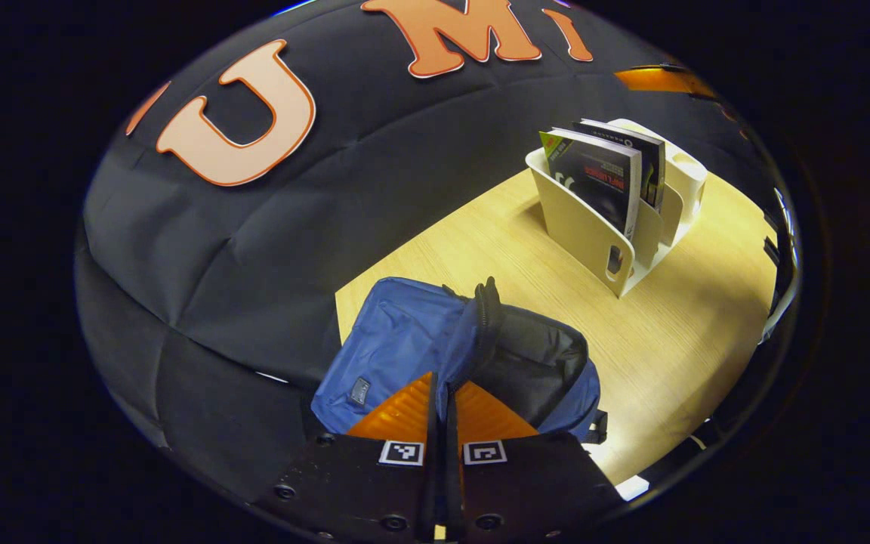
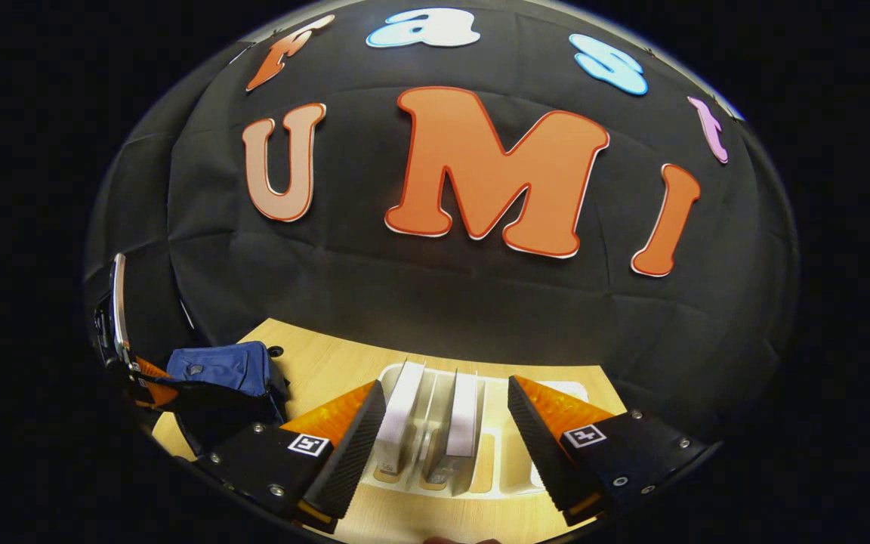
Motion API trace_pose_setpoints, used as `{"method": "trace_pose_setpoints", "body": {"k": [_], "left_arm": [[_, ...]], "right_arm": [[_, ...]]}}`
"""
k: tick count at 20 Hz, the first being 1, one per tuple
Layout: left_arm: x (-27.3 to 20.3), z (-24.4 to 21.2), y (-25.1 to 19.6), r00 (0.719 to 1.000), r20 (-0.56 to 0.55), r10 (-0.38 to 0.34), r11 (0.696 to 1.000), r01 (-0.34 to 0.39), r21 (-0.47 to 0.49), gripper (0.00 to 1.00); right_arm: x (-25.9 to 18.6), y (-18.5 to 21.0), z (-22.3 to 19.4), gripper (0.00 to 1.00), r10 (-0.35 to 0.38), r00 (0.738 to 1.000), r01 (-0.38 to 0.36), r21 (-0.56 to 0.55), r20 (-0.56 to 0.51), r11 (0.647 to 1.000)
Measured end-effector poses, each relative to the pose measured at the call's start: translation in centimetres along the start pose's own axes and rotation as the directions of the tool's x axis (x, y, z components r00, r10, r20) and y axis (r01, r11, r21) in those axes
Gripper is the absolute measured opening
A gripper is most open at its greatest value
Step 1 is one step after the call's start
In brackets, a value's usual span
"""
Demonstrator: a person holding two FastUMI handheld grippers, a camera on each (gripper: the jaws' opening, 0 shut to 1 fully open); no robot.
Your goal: Open the schoolbag, grab two books from the bookshelf and put them into the schoolbag.
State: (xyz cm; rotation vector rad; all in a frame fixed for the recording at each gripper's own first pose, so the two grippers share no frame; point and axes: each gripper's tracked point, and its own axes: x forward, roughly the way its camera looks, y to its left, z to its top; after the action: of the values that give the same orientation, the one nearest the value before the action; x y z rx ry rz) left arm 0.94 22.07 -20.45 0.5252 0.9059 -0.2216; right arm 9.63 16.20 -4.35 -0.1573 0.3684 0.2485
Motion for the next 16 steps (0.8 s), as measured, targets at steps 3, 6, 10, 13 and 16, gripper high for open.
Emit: {"method": "trace_pose_setpoints", "body": {"k": [3,6,10,13,16], "left_arm": [[-0.1,1.0,1.5,1.000,-0.003,-0.029,0.999,0.029,0.027,0.05],[0.0,2.1,3.0,0.999,-0.013,-0.048,0.998,0.048,0.035,0.05],[-0.7,3.1,4.2,0.997,-0.028,-0.078,0.996,0.080,0.051,0.05],[-0.8,3.4,4.3,0.994,-0.052,-0.097,0.994,0.100,0.053,0.05],[-1.1,3.0,4.3,0.990,-0.085,-0.113,0.991,0.119,0.067,0.05]], "right_arm": [[1.7,1.2,-0.8,0.97,0.011,0.997,-0.013,-0.028,-0.073,1.000],[2.6,3.0,-2.0,0.97,0.066,0.985,-0.062,0.024,-0.161,0.998],[4.7,3.1,-2.5,0.97,0.038,0.969,-0.039,0.001,-0.242,0.999],[6.2,3.4,-3.6,0.97,0.027,0.942,-0.029,-0.002,-0.334,1.000],[7.5,3.9,-4.8,0.97,0.055,0.906,-0.055,0.011,-0.419,0.998]]}}
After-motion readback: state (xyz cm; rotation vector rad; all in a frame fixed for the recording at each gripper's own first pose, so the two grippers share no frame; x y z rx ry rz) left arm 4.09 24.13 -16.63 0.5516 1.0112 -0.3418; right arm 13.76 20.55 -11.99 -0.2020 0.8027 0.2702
